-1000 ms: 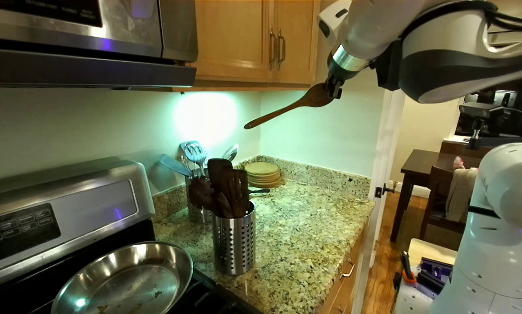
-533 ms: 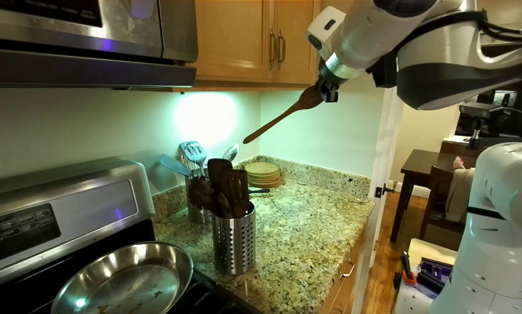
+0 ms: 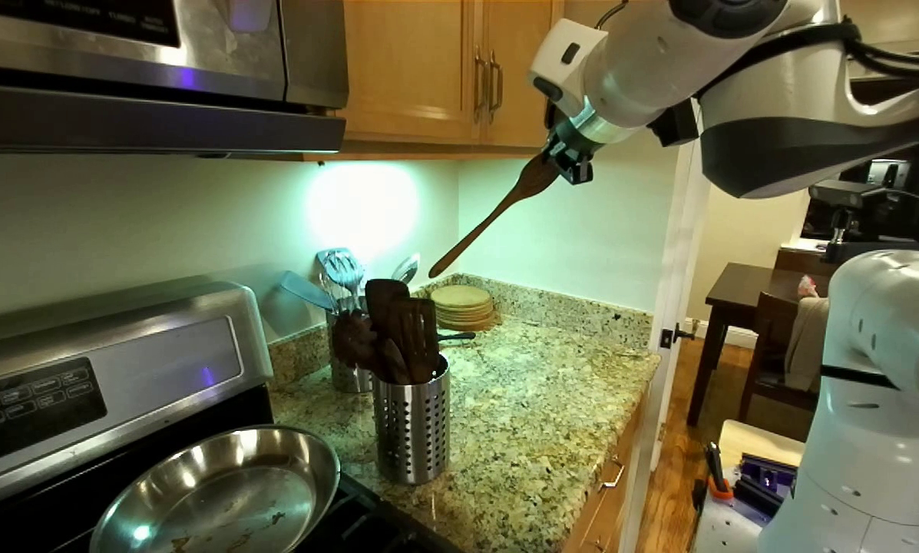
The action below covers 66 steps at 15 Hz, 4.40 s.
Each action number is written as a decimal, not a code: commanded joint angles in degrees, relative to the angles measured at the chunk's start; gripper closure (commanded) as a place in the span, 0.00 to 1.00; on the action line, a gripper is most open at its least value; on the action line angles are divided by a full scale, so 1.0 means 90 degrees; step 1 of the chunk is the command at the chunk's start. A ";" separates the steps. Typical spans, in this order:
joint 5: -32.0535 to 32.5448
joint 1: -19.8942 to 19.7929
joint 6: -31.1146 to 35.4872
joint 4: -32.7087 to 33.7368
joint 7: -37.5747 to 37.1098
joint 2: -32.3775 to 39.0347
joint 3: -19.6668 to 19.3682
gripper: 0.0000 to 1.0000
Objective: Pick the wooden spoon on the counter and put it in the utensil holder
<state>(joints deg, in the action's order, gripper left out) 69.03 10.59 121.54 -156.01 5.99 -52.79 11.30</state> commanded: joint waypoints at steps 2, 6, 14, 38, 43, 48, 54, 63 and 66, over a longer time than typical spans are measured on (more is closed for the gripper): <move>0.0211 0.0420 -0.0041 -0.0116 0.0488 -0.0103 -0.0216 0.95; 0.0199 0.0587 0.0006 -0.0176 0.0673 -0.0052 -0.0226 0.95; 0.0241 0.0820 0.0110 -0.0248 0.0776 0.0282 -0.0197 0.95; 0.0628 0.0965 0.1033 0.0463 0.0926 0.2298 -0.0114 0.95; 0.0641 0.0941 0.1184 0.0760 0.0950 0.2761 -0.0071 0.95; 0.0634 0.0919 0.1173 0.0868 0.1039 0.2974 -0.0037 0.95; 0.0654 0.0915 0.1135 0.0910 0.1010 0.3018 0.0011 0.66; 0.0405 0.0911 0.1071 0.1184 0.0905 0.2513 -0.0061 0.19; 0.0154 0.0912 0.0997 0.1163 0.0820 0.2197 -0.0129 0.01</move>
<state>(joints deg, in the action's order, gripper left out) 72.33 19.02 130.77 -144.48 14.29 -28.95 10.84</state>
